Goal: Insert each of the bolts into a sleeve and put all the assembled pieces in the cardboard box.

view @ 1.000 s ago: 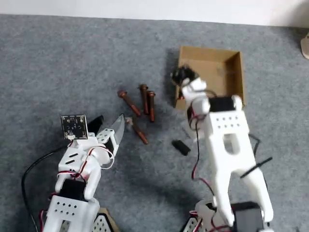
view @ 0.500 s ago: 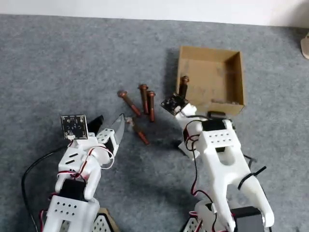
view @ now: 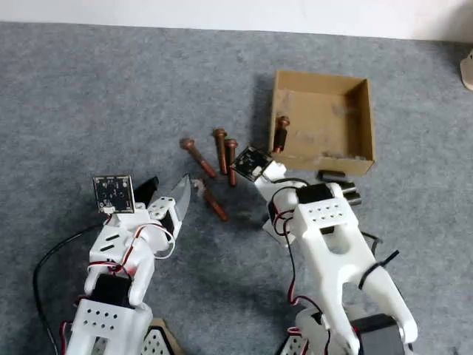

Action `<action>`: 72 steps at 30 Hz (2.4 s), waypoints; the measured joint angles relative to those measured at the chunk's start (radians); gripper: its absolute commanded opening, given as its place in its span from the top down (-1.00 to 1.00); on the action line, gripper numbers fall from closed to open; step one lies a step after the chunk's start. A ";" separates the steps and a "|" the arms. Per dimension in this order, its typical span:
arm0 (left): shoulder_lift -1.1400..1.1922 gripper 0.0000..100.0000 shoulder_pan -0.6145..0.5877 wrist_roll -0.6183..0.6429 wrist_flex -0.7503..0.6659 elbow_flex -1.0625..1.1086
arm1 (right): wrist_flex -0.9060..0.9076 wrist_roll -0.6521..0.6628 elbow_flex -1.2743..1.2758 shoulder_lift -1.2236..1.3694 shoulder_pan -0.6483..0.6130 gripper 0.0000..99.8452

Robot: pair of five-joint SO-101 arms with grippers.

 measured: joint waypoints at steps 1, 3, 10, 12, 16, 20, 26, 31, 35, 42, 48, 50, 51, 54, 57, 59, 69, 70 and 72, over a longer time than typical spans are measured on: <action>0.000 0.58 0.000 0.000 0.000 0.000 | 0.000 0.000 0.000 0.029 -0.002 0.70; 0.000 0.58 0.000 0.000 0.000 0.000 | -0.015 0.000 0.000 0.089 -0.002 0.70; 0.000 0.58 0.000 0.000 0.000 0.000 | -0.150 -0.031 0.000 0.219 0.002 0.70; 0.000 0.58 0.000 0.000 0.000 0.000 | -0.183 -0.057 0.000 0.235 0.002 0.70; 0.000 0.58 0.000 0.000 0.000 0.000 | -0.232 -0.117 0.000 0.284 0.002 0.74; 0.000 0.58 0.000 0.000 0.000 0.000 | -0.253 -0.133 -0.002 0.288 0.008 0.96; 0.000 0.58 0.000 0.000 0.114 -0.034 | -0.273 -0.138 -0.003 0.295 0.009 0.99; 0.000 0.58 -0.002 0.020 0.209 -0.098 | -0.275 -0.138 -0.003 0.295 0.009 0.99; 0.000 0.58 -0.002 0.094 0.247 -0.127 | -0.275 -0.138 -0.003 0.295 0.009 0.99; 0.000 0.58 0.037 0.143 0.249 -0.129 | -0.275 -0.138 -0.003 0.295 0.009 0.99; 0.008 0.58 0.075 0.144 0.249 -0.130 | -0.275 -0.138 -0.003 0.295 0.009 0.99; 0.064 0.58 0.075 0.144 0.250 -0.155 | -0.275 -0.138 -0.003 0.295 0.009 0.99; 0.100 0.58 0.075 0.144 0.252 -0.176 | -0.275 -0.138 -0.003 0.295 0.009 0.99; 0.244 0.58 0.075 0.183 0.252 -0.259 | -0.275 -0.138 -0.003 0.295 0.009 0.99; 0.400 0.58 0.083 0.233 0.252 -0.341 | -0.275 -0.138 -0.003 0.295 0.009 0.99; 0.496 0.58 0.103 0.279 0.252 -0.382 | -0.275 -0.138 -0.003 0.295 0.009 0.99; 0.882 0.58 0.189 0.377 0.097 -0.446 | -0.275 -0.138 -0.003 0.295 0.009 0.99; 0.916 0.58 0.190 0.387 0.083 -0.470 | -0.275 -0.138 -0.003 0.295 0.009 0.99; 0.982 0.58 0.190 0.422 0.071 -0.523 | -0.275 -0.138 -0.003 0.295 0.009 0.99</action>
